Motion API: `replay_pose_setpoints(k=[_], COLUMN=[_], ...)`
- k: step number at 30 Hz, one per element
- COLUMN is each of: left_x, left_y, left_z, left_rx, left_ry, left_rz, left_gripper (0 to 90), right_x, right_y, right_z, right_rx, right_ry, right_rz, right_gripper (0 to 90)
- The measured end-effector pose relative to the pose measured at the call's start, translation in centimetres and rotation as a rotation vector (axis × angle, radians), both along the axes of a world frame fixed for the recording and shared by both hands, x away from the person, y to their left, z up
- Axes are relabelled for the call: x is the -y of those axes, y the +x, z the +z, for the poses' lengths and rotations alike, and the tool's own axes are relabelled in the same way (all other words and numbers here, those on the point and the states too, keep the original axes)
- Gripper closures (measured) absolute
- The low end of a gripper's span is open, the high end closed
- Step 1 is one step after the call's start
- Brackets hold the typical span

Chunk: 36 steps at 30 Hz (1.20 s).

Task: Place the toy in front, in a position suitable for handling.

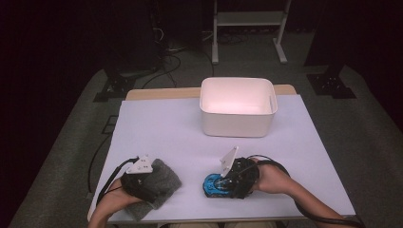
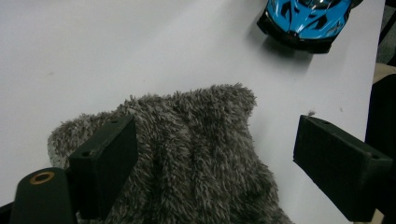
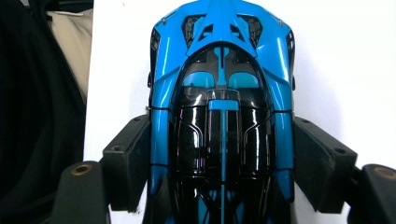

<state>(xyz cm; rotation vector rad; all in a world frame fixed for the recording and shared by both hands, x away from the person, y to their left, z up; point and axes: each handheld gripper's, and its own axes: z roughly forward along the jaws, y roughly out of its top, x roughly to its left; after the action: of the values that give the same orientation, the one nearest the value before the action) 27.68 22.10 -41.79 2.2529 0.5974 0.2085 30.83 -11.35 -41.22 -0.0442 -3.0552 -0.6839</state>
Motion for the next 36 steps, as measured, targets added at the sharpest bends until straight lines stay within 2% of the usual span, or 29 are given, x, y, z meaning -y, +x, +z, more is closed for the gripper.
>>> replay_pose_setpoints(k=[8,14,16,17,20,25,31,35,36], left_x=[0.0,0.0,0.0,0.1,0.2,0.4,0.6,0.7,0.9], left_y=[0.0,0.2,0.2,0.3,0.3,0.3,0.4,0.4,0.4], left_z=[-0.2,-0.2,-0.2,-0.2,-0.2,-0.1,-0.2,-0.5,-0.7], left_rx=[0.0,-0.002,0.0,0.0,0.001,0.005,0.009,0.006,0.006], left_ry=[-0.005,-0.018,-0.018,-0.017,-0.015,-0.013,-0.008,0.008,0.035], left_rz=[-0.004,-0.006,-0.007,-0.007,-0.011,-0.02,-0.024,-0.035,-0.039], left_gripper=[13.3,13.3,13.3,13.3,13.3,13.5,14.6,17.8,17.9], right_x=[-0.4,-0.4,-0.4,-0.3,0.3,1.5,4.3,5.6,5.8], right_y=[-0.2,-0.1,0.0,0.1,0.1,0.0,0.2,0.0,-0.1], right_z=[-1.5,-2.0,-2.0,-1.9,-1.3,-0.8,-0.3,-0.3,-0.4], right_rx=[0.003,-0.005,-0.026,-0.039,-0.037,-0.039,-0.067,-0.068,-0.07], right_ry=[-0.009,0.026,0.039,0.064,0.119,0.155,0.245,0.252,0.251], right_rz=[0.001,-0.005,-0.011,-0.022,-0.049,-0.074,-0.144,-0.166,-0.167], right_gripper=[27.1,26.4,21.7,20.8,17.5,16.7,16.4,15.6,15.5])
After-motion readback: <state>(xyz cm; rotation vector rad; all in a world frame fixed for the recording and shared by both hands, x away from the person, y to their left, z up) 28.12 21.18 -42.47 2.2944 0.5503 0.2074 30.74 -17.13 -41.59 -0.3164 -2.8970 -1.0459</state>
